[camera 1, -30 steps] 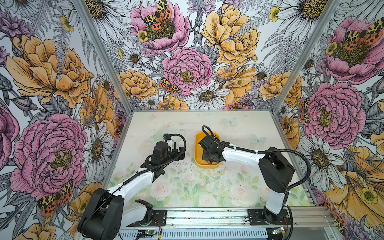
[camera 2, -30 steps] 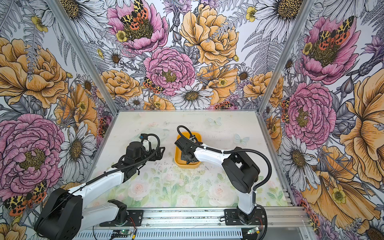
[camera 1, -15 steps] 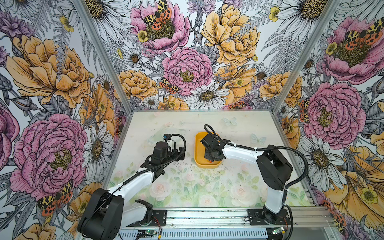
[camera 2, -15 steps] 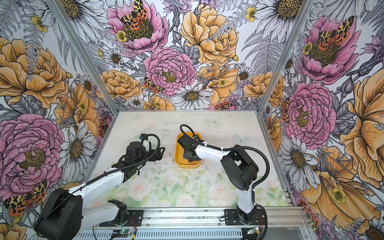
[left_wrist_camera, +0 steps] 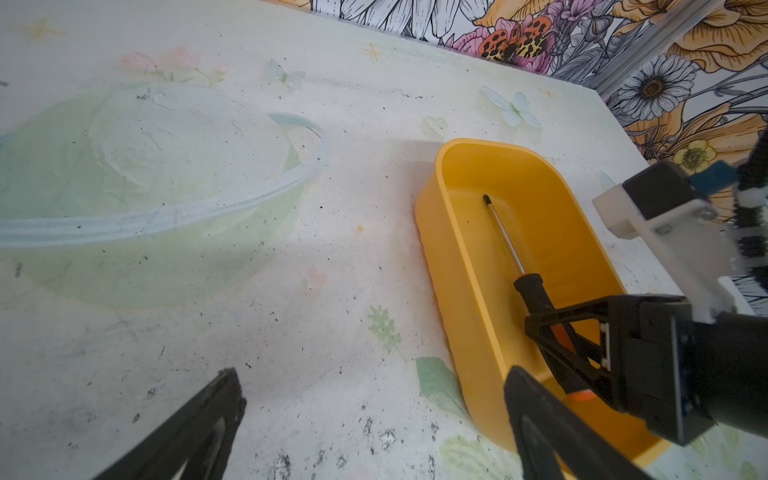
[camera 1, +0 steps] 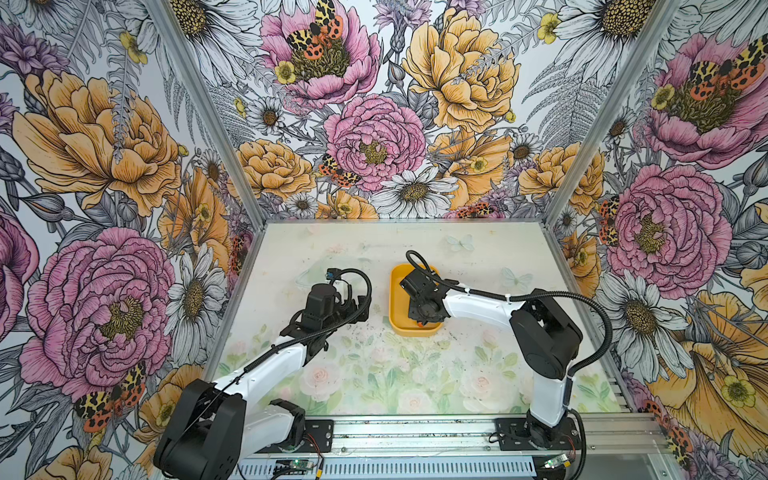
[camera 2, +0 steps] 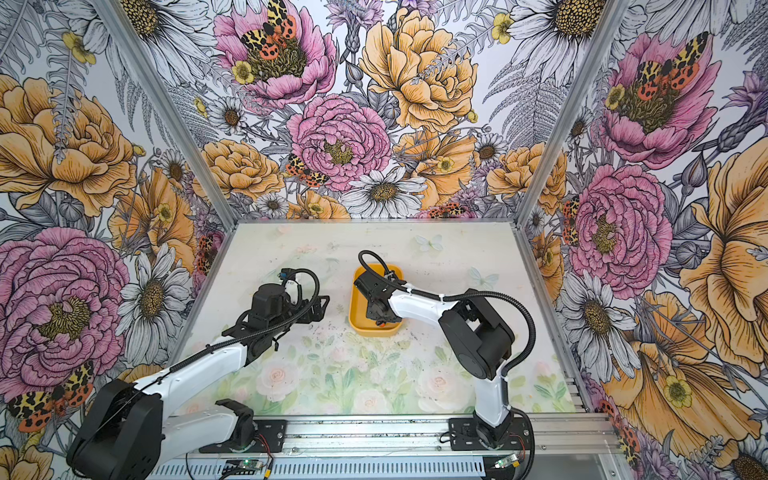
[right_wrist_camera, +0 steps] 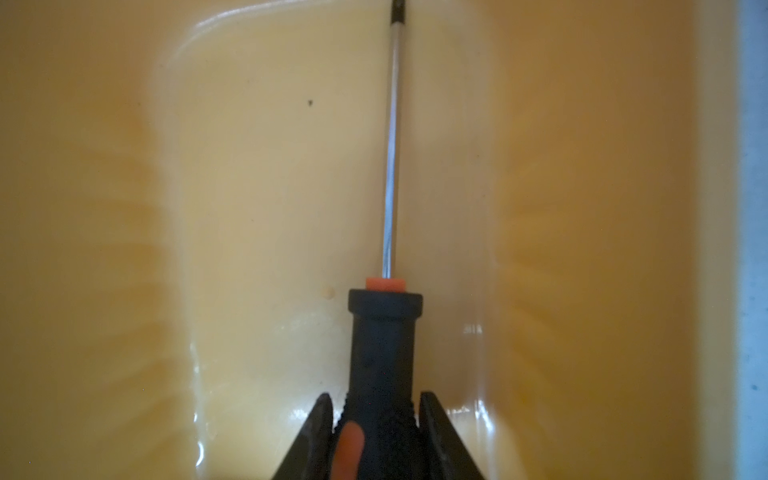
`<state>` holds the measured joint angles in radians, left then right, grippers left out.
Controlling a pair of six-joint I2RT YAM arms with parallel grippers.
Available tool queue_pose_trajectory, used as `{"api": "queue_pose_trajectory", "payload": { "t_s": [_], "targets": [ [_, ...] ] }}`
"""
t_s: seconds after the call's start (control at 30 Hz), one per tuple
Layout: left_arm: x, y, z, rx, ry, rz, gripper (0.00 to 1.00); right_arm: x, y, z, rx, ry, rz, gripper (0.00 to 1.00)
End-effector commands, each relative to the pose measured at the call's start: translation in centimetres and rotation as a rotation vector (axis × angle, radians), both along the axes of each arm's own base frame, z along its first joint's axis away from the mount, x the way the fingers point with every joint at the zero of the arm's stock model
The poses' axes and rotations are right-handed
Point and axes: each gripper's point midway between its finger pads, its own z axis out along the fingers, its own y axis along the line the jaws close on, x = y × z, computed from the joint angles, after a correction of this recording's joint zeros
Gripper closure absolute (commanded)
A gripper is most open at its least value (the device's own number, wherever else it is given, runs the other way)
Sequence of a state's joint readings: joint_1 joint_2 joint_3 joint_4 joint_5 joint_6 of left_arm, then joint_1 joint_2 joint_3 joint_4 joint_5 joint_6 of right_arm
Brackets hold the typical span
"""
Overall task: Put the screwdriver in the bin
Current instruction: 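Lower the screwdriver into the bin and open the right gripper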
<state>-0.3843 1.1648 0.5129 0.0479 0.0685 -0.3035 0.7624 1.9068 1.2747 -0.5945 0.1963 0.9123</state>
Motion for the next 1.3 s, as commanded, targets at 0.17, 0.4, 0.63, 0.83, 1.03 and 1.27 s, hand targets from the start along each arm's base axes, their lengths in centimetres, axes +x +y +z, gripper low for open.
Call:
{"api": "queue_pose_trajectory", "payload": {
  "t_s": [0.17,0.4,0.63,0.83,1.03,1.27],
  "targets": [
    [0.2,-0.3,1.2,0.007,-0.035,-0.014,0.01,0.8,0.5,1.1,0.009,-0.029,0.009,0.52],
    [0.1,-0.3,1.0,0.007,-0.030,-0.016,0.01,0.8,0.6,1.4,0.011,-0.033,0.015,0.48],
    [0.0,-0.3,1.1,0.004,-0.032,-0.016,0.01,0.8,0.6,1.6,0.013,-0.036,0.021,0.48],
    [0.0,-0.3,1.1,0.003,-0.033,-0.015,0.01,0.8,1.2,1.9,0.031,-0.035,0.037,0.49],
    [0.0,-0.3,1.1,0.004,-0.031,-0.016,0.01,1.1,1.7,2.5,0.039,-0.045,0.066,0.65],
    [0.0,-0.3,0.9,0.008,-0.027,-0.014,0.01,0.9,1.8,2.3,0.038,-0.038,0.070,0.71]
  ]
}}
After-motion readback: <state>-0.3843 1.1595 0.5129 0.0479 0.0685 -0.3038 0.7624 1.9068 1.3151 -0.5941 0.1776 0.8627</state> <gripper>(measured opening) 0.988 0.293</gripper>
